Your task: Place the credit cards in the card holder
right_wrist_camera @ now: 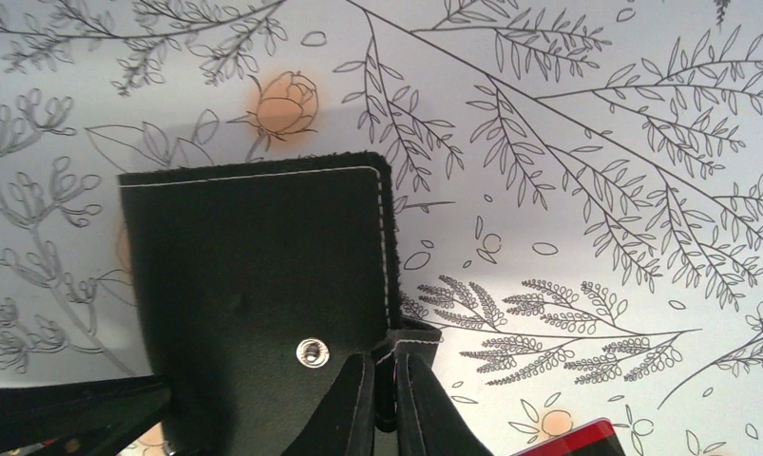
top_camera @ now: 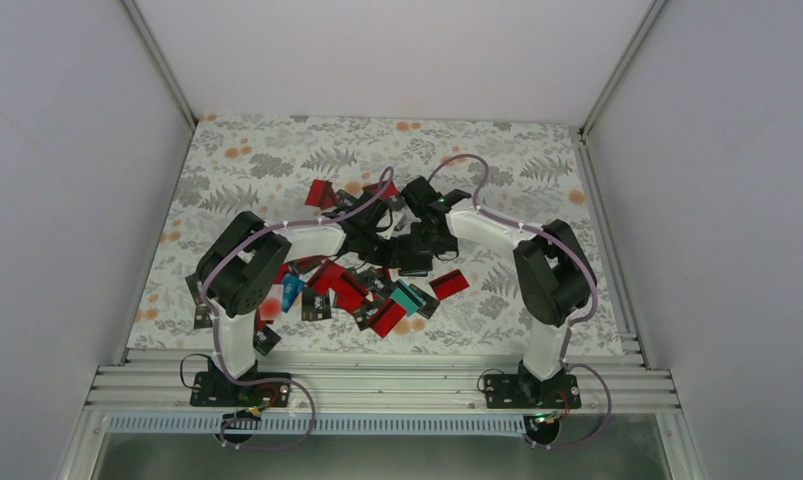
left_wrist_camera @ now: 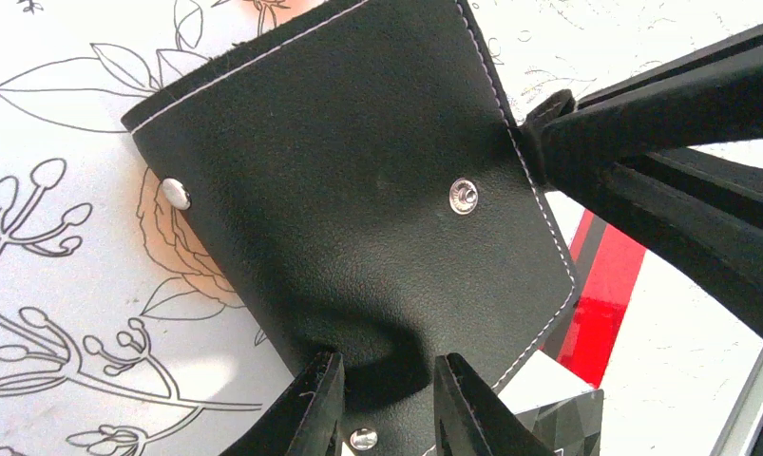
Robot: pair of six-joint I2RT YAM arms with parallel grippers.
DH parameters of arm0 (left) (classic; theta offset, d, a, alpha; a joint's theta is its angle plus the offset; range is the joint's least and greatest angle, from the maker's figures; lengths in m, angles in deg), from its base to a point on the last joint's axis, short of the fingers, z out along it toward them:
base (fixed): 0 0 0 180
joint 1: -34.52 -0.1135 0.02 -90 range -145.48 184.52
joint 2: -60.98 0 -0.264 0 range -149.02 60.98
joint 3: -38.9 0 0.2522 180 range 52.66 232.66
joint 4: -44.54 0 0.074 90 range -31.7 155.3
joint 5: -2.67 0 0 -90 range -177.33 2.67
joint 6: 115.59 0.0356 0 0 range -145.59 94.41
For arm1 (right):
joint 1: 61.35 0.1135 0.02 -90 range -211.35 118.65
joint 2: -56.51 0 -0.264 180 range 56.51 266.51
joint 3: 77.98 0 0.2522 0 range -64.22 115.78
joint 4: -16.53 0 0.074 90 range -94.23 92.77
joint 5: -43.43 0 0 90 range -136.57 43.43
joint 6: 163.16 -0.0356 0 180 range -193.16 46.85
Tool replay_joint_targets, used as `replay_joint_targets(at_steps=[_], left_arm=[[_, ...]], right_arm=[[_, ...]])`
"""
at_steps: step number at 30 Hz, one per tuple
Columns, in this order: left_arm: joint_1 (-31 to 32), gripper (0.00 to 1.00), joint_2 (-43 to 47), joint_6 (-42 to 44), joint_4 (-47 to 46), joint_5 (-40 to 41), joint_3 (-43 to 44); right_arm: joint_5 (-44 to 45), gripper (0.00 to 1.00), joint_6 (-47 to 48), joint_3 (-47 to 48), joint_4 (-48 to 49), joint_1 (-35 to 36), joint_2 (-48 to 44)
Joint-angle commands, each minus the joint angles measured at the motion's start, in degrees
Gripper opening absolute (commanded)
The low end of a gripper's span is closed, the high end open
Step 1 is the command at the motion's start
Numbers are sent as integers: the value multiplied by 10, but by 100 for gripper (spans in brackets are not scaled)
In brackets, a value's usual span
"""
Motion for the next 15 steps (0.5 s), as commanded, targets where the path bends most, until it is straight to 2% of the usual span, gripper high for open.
replay_joint_targets(at_steps=[1,8,15], left_arm=[[5,27,-28,-2,14,23,16],[5,26,-40,-1,20,23,26],[6,26,-41,2,22,23,27]], right_arm=[[-14,4,5,9,9,4,-27],[-77,4,25,3,48,5,-11],[-86,4,29,1,64,5,14]])
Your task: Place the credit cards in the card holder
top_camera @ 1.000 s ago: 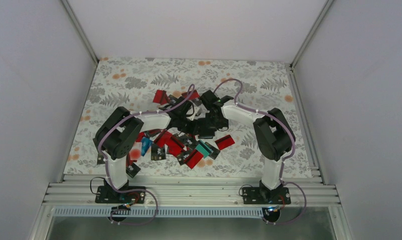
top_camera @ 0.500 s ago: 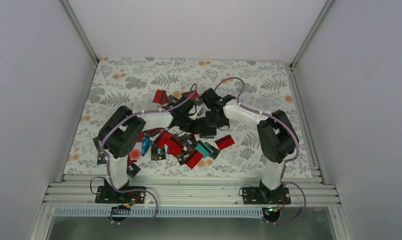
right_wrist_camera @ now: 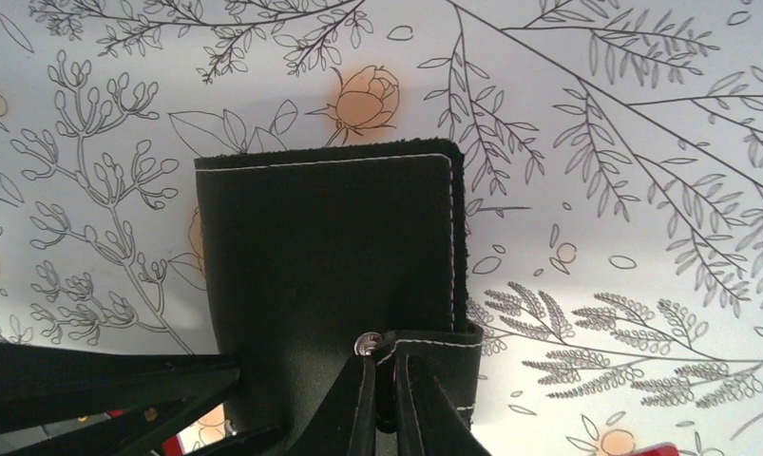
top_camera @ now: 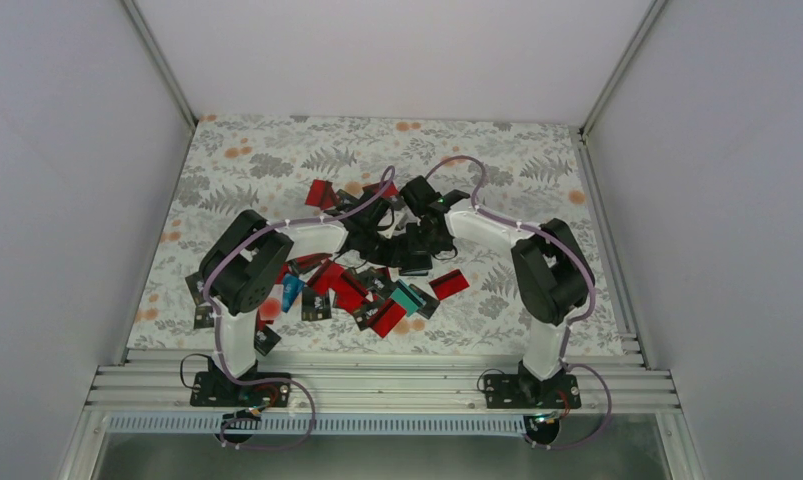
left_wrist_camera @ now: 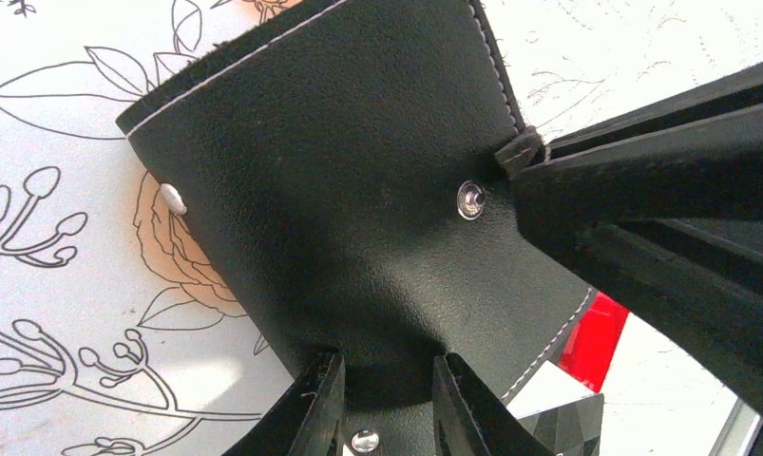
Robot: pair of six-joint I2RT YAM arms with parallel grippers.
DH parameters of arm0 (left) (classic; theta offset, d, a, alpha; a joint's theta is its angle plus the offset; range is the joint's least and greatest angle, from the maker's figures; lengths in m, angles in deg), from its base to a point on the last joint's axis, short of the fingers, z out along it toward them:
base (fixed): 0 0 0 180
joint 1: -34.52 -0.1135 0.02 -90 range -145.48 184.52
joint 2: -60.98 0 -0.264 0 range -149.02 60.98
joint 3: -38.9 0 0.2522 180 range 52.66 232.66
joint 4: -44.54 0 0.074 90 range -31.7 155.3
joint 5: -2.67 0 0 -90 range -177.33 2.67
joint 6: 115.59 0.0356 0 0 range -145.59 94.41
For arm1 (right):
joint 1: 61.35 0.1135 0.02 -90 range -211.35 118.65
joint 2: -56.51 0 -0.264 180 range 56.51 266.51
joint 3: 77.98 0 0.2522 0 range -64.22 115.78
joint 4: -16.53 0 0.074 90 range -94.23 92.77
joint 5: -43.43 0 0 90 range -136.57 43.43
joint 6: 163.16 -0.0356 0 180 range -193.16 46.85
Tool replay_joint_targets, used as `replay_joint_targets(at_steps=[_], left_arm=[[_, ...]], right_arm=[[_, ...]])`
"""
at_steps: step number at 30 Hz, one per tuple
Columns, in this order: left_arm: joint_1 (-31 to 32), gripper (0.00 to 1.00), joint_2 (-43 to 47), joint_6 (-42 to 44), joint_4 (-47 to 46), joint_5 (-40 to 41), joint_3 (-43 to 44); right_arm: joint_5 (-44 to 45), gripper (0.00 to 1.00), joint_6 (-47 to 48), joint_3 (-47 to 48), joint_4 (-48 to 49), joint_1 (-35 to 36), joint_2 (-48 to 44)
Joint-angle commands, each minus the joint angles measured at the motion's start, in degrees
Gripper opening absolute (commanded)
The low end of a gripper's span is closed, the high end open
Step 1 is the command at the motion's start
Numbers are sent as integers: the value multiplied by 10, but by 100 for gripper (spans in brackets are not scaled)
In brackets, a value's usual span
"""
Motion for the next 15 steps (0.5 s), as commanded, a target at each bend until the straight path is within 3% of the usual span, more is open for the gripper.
replay_joint_targets(at_steps=[1,8,15], left_arm=[[5,26,-27,3,1,21,4],[5,26,-30,3,1,20,4],[5,25,-31,5,4,20,5]], right_arm=[[-36,6,9,0,42,5,17],[-41,19,11,-4,50,5,20],[-28,16,7,-2,48,5,15]])
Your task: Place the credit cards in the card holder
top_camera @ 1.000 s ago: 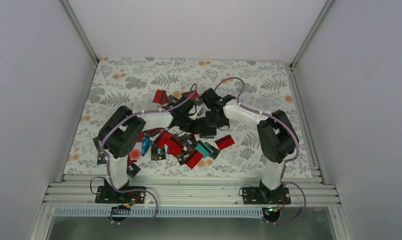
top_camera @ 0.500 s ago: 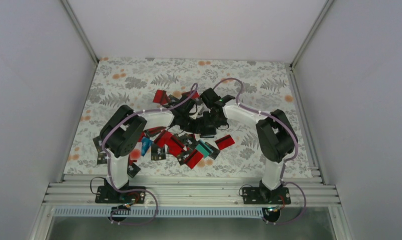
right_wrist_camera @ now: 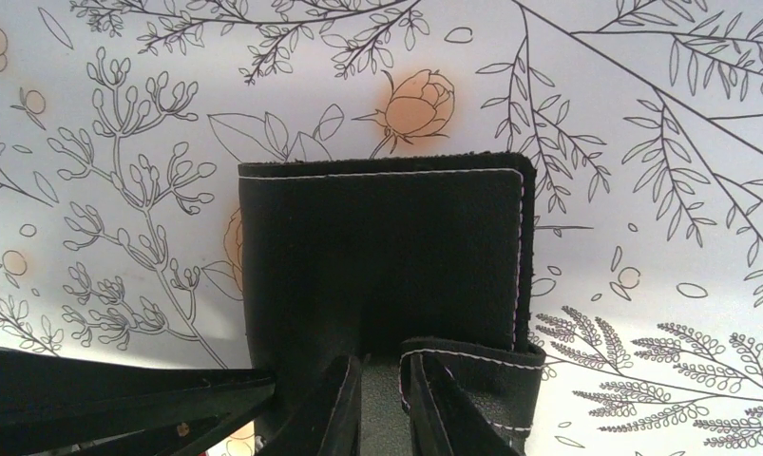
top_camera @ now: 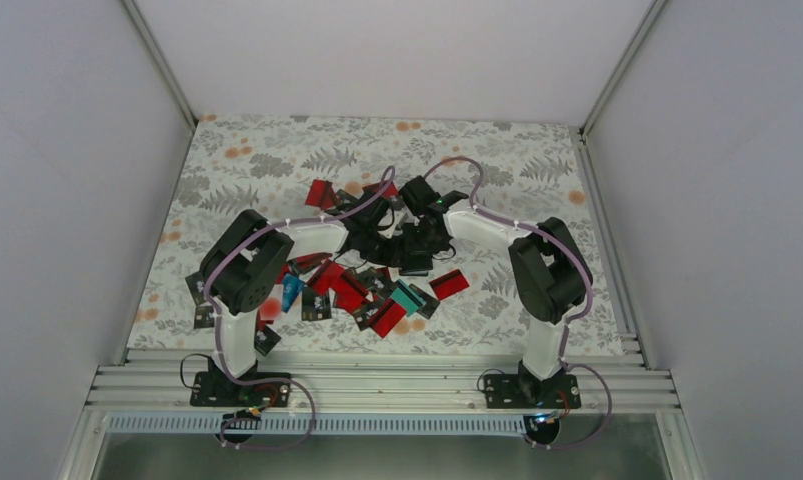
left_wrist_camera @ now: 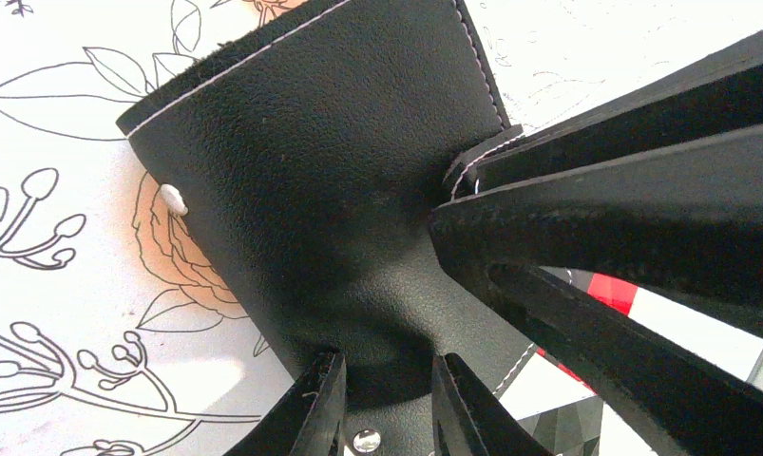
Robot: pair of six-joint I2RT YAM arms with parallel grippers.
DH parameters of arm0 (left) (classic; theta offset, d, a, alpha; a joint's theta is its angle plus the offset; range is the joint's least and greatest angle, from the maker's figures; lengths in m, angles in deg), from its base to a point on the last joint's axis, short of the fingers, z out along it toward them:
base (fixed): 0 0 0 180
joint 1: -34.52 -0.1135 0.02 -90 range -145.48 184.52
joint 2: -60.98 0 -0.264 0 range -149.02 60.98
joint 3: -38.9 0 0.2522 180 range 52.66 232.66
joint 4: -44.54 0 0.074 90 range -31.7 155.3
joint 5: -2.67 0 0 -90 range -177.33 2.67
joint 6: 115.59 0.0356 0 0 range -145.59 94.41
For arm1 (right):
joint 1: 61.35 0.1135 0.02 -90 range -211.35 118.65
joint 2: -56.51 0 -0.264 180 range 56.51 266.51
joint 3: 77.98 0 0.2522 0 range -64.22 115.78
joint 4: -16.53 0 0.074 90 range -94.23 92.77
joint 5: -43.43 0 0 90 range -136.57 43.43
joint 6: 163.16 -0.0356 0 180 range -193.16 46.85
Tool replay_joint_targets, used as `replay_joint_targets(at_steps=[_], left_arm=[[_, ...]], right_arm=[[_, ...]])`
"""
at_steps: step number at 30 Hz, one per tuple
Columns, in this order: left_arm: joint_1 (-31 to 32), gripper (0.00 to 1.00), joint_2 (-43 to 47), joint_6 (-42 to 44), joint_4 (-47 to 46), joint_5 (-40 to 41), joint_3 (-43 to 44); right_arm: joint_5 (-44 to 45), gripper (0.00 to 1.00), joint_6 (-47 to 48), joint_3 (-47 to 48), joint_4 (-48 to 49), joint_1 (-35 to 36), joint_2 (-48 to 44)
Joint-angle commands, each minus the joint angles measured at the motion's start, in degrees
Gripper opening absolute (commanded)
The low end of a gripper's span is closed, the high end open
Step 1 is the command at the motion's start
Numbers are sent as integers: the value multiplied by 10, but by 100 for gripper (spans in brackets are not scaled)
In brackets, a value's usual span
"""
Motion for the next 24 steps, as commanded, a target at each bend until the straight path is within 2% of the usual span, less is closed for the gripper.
replay_joint_targets(at_steps=[1,10,16,24], left_arm=[[4,26,-29,5,1,21,2],[5,25,-28,7,8,22,6],[4,26,3,10,37,41,25],[-13,29,21,6,63,45,47]], right_arm=[[-1,16,-1,0,21,5,4],[-2,10,-2,-8,30,5,-3],[2,14,4,-7,25,4,-65],[19,18,15,-32,13,4,-87]])
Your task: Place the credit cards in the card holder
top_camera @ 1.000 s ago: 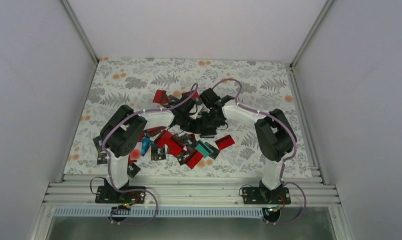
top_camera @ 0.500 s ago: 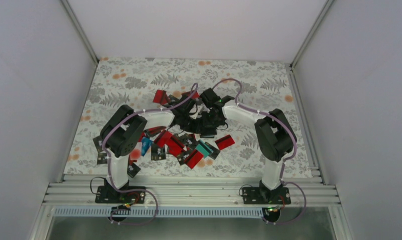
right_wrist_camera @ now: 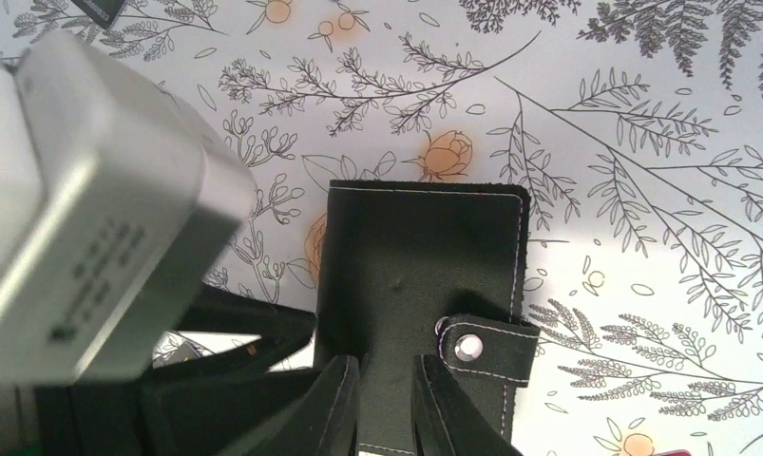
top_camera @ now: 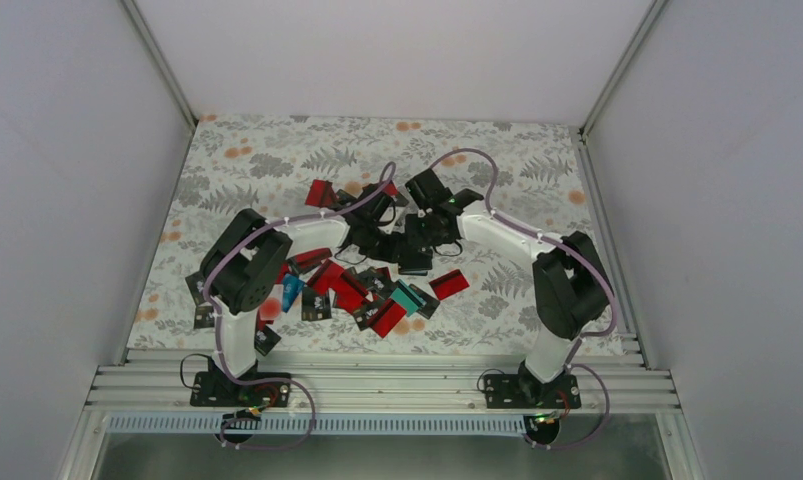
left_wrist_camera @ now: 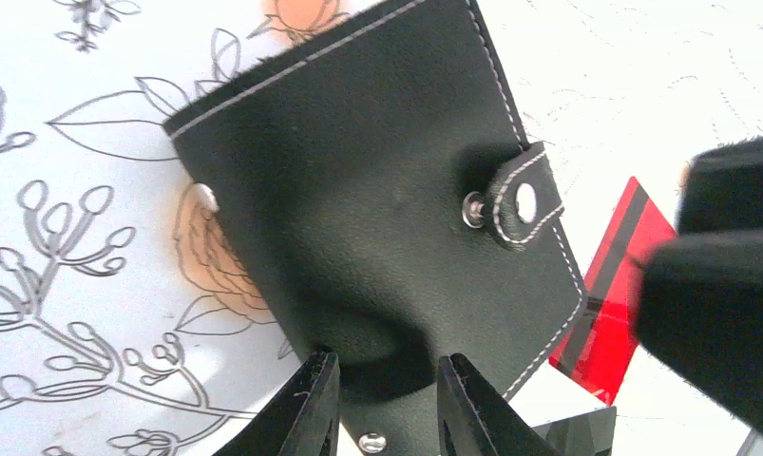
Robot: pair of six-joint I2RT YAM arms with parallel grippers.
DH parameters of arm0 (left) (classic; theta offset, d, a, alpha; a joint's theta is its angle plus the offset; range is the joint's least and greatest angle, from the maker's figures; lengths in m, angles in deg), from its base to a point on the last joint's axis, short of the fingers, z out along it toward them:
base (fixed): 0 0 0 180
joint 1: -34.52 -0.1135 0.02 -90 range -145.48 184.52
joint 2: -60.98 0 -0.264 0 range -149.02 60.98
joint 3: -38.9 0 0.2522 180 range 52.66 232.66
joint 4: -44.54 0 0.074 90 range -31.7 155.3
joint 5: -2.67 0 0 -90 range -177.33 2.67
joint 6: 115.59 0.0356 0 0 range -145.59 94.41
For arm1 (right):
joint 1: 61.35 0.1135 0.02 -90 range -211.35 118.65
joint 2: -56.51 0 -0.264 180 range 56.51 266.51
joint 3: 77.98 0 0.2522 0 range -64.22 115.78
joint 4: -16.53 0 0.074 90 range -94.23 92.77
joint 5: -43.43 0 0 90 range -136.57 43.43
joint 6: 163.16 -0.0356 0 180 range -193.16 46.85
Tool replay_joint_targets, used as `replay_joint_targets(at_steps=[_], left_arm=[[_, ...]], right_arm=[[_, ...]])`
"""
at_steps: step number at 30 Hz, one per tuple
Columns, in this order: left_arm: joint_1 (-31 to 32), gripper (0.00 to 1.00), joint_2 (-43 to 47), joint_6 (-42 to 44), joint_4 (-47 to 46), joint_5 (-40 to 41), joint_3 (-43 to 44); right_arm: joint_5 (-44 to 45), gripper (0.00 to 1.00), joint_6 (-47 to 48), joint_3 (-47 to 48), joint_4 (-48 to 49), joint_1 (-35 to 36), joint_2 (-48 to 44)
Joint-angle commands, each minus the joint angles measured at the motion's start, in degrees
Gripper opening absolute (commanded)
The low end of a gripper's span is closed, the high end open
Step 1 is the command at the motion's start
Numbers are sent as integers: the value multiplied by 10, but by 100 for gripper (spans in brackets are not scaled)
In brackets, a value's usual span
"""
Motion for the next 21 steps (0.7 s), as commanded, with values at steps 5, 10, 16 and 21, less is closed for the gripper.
replay_joint_targets(at_steps=[5,10,16,21], left_arm=[[-23,31,14,10,29,13,30],[-23,39,-10,26,35,-9,53],[-18,41,-43,42,49,-26,79],[-9,41,-68,46,65,-20,94]], right_arm=[[39,17,2,-28,-5,3,-12],[48,15,-5,-48,-3,-7,-16],[-5,12,-3,-105,48,-31,-39],[-45,12,-1,-142,84,-56,-49]])
